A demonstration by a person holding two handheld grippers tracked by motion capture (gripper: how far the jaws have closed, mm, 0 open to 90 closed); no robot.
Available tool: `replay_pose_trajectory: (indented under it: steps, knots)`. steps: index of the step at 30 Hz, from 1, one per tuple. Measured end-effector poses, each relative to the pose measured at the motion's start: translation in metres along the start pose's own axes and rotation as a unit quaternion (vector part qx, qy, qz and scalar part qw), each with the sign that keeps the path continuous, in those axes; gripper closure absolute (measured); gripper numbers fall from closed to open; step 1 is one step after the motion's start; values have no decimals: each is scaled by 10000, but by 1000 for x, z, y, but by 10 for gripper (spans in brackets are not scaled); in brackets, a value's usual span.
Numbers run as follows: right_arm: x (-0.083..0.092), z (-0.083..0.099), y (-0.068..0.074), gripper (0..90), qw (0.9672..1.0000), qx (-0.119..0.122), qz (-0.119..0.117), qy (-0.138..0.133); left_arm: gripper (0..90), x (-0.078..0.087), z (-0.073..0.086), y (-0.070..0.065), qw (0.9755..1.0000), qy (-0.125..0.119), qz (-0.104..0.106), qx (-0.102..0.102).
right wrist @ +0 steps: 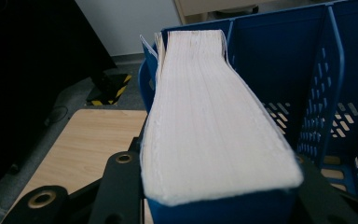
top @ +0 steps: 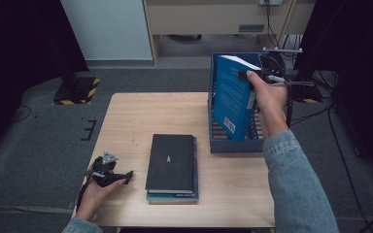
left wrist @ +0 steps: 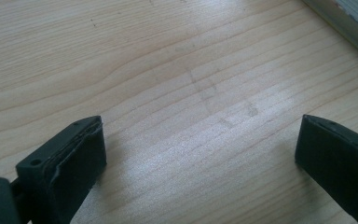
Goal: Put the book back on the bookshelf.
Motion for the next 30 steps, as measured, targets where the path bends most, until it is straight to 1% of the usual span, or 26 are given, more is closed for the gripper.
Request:
replay_pose_trajectory:
  steps: [3,9,15,18,24,28,30]
  knots:
    - [-5,0,2,599,10000,-12,50,-76,12,0,0,0,10000,12,6,-3]
    - [-13,0,8,599,9995,-157,159,-230,11,0,0,0,10000,11,5,-5]
    - [-23,3,13,599,9988,-119,302,-368,11,0,0,0,10000,24,15,-8]
    - [-27,4,13,599,9984,-192,319,-436,11,0,0,0,10000,25,16,-11]
    - [-34,6,15,599,9982,-120,382,-456,12,-1,-1,0,10000,29,22,-17]
    - [-38,8,17,599,9979,-181,388,-482,11,-1,-1,0,10000,13,19,-24]
    - [-41,10,17,598,9979,-171,380,-497,12,-1,-1,0,10000,19,22,-25]
Point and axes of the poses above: each handheld gripper's, and its own axes: x roughly backward along the jaws, z roughly out of its underside, y roughly to its left, the point moved 10 cm from there along -x, roughly forward along the jaws, and after that the axes turned 14 degrees about z, right-handed, at the moved point
